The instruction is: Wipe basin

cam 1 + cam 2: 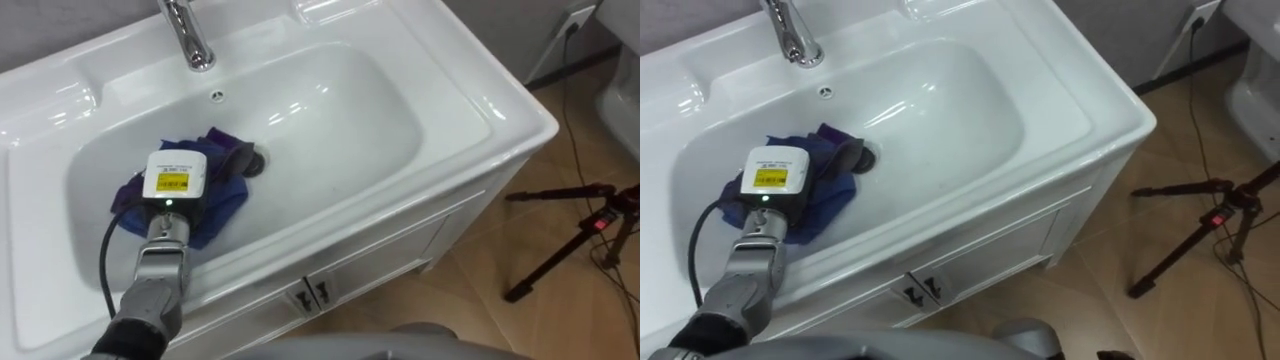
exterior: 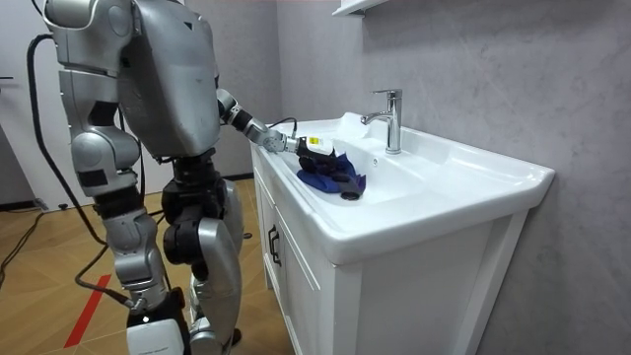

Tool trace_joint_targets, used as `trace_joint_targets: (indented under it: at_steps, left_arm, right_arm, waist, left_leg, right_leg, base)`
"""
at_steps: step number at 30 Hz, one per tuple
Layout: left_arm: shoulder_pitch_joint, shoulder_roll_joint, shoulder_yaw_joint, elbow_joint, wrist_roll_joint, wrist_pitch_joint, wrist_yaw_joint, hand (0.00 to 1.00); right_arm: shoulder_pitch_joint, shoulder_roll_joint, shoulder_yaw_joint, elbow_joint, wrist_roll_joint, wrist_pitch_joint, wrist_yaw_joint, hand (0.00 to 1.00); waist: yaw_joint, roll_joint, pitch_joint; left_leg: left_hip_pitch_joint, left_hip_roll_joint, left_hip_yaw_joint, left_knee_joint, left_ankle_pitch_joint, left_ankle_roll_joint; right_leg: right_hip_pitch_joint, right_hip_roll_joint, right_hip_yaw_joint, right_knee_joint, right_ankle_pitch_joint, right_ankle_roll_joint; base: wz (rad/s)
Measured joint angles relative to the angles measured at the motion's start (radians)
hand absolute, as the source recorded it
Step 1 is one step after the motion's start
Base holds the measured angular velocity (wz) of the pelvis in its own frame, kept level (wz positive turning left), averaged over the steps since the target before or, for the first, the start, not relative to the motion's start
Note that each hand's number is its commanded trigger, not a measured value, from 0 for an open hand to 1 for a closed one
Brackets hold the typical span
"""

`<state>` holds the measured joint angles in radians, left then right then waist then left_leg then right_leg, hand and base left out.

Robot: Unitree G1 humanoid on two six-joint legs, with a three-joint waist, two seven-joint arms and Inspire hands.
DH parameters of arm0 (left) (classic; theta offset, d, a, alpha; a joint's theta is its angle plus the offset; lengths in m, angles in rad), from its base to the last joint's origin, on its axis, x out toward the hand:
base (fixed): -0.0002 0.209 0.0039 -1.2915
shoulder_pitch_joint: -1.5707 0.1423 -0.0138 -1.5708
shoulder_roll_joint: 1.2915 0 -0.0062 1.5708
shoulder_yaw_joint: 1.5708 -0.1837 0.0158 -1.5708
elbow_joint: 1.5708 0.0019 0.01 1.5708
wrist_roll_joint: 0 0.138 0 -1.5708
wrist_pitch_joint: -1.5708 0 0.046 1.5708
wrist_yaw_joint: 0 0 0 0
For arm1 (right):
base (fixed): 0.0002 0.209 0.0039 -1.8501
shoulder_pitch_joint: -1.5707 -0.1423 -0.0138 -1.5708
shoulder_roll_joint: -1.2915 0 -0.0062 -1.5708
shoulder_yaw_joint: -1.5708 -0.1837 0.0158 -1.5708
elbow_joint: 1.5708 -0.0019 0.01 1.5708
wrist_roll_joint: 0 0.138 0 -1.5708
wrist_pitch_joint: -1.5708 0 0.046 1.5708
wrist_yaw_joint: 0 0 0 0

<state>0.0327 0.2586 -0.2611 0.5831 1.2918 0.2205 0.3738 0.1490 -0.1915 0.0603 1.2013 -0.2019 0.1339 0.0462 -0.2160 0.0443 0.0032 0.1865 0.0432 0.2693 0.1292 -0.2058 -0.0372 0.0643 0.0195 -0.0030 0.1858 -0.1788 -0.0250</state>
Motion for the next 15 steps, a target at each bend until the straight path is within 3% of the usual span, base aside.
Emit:
trace_joint_targets:
  at_steps: [11,15]
  left_arm:
    - [-0.045,-0.020,-0.060,-0.015,0.006,0.019,-0.014,1.00]
    - [-0.067,-0.052,-0.069,-0.016,-0.003,0.019,-0.014,1.00]
  right_arm:
    - [-0.012,0.005,0.037,-0.002,0.007,-0.002,0.000,0.00]
    - [-0.016,0.008,0.050,0.000,-0.001,-0.002,0.000,0.00]
  waist:
    - [-0.001,-0.014,0.0046]
    - [-0.007,-0.018,0.0074]
  left_leg:
    - [-0.021,-0.001,0.004,-0.002,0.000,0.000]
    - [-0.025,-0.001,0.003,-0.001,0.000,0.000]
  right_leg:
    - [-0.011,-0.001,0.000,0.000,0.003,0.004]
    - [-0.012,-0.003,-0.007,-0.002,0.003,0.004]
  base:
    - [0.01]
    - [0.03]
